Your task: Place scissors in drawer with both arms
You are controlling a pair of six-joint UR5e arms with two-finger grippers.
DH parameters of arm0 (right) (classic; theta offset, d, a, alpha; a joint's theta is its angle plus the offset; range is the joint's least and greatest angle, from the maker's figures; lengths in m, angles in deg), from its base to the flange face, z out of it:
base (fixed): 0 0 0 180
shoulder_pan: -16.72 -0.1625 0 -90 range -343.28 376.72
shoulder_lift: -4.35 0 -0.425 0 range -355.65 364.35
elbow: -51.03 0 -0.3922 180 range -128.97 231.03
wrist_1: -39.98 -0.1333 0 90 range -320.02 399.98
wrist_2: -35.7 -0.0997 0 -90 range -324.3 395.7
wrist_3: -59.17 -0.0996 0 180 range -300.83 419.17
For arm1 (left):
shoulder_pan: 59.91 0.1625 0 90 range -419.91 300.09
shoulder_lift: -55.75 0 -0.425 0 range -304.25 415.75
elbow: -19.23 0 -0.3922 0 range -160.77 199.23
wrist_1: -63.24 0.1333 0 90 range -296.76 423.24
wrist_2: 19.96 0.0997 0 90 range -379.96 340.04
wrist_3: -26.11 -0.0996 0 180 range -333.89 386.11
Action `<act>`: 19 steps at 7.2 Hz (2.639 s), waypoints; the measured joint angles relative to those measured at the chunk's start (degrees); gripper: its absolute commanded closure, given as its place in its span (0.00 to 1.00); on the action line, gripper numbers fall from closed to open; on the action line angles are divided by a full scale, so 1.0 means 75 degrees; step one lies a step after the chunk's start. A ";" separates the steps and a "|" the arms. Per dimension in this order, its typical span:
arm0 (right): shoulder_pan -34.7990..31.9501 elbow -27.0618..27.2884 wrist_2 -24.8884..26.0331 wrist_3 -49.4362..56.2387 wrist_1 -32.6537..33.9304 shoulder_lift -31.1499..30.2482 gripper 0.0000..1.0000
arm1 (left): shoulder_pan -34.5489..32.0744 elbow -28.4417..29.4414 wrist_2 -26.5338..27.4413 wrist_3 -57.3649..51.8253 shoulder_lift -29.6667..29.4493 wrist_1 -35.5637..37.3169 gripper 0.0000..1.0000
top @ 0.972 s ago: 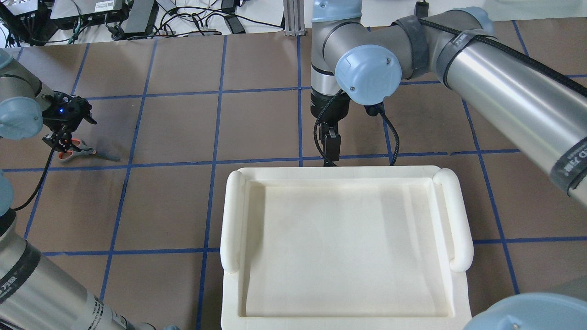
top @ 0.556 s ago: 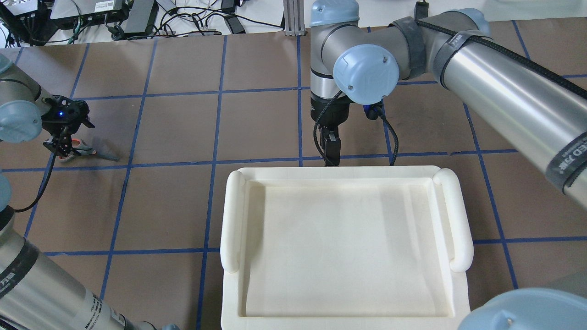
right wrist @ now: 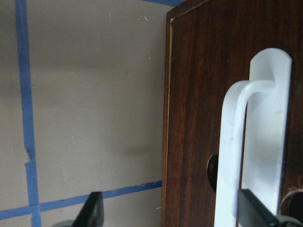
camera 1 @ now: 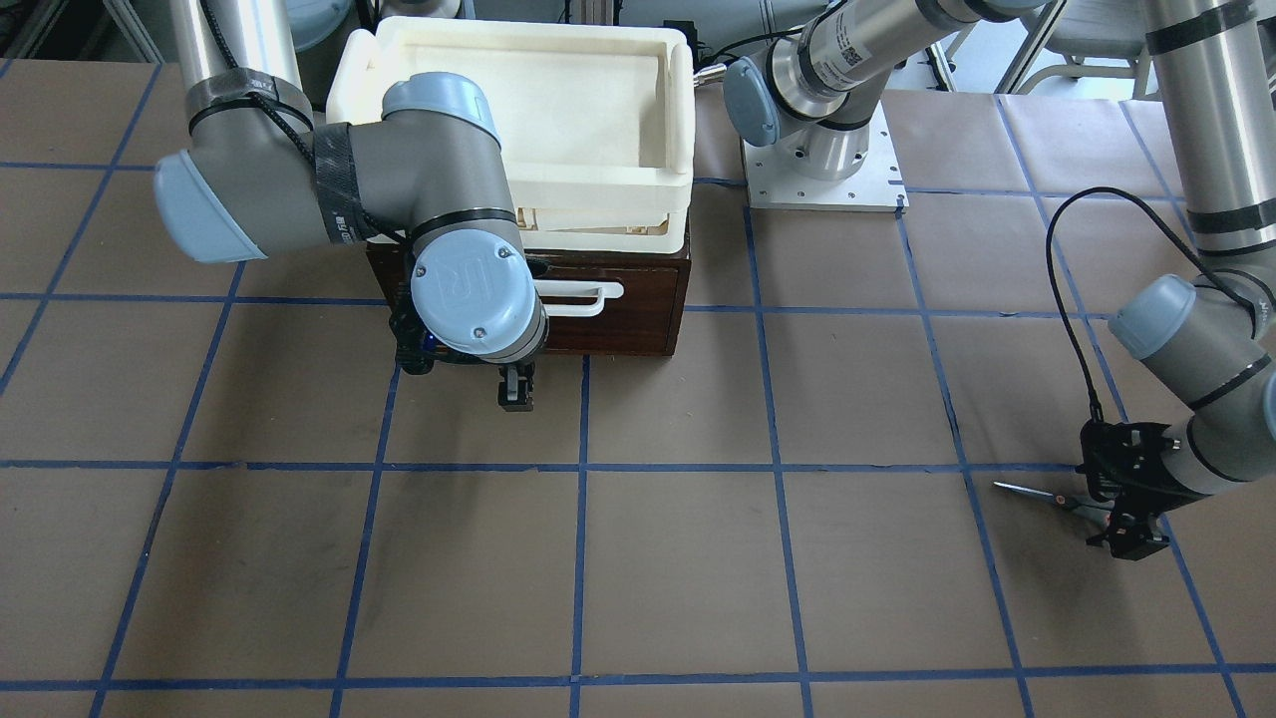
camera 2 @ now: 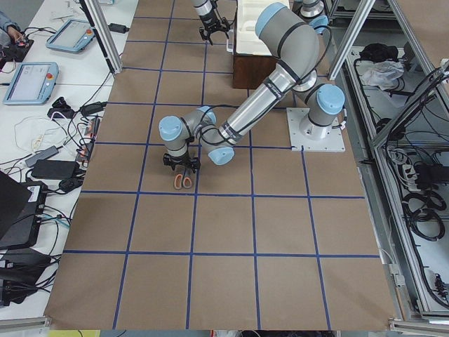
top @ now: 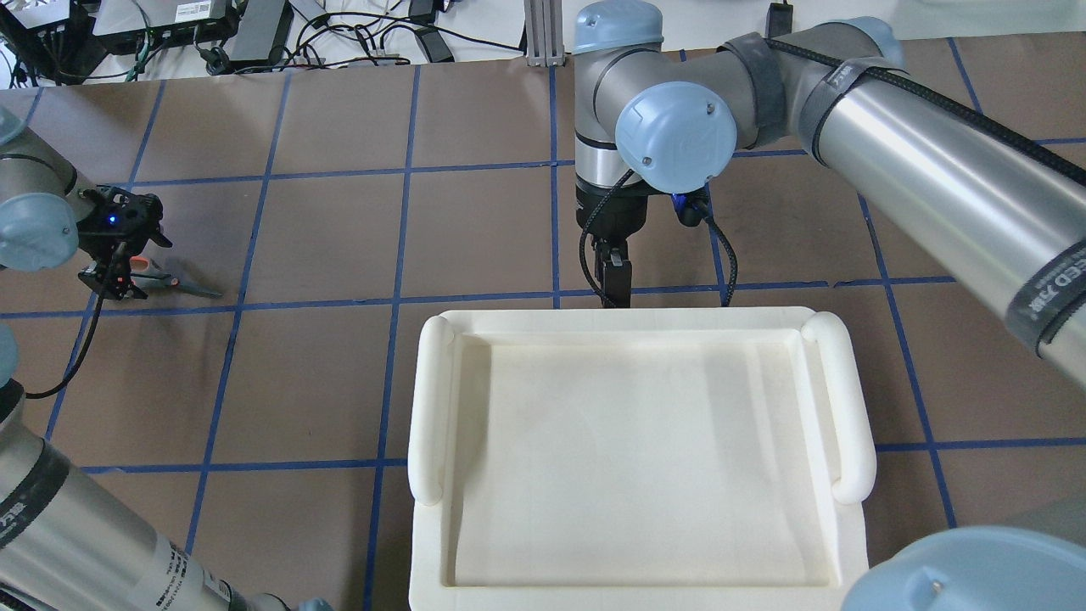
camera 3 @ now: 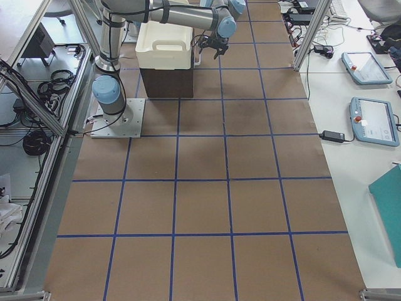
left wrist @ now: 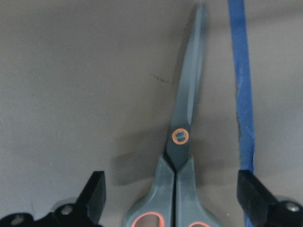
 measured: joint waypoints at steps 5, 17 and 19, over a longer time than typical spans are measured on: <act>0.0000 0.0025 -0.0011 -0.0010 -0.0083 0.0096 0.00 | 0.0001 -0.0025 0.0014 -0.0287 -0.0022 0.0012 0.33; -0.0035 0.0203 0.0009 0.0135 0.0524 0.0272 0.00 | -0.0075 -0.0026 0.0114 -0.0551 0.0102 0.0391 1.00; -0.0036 0.0161 0.0073 0.0461 0.1093 0.0265 0.00 | -0.0173 -0.0018 -0.0093 -0.0433 0.0374 0.0284 1.00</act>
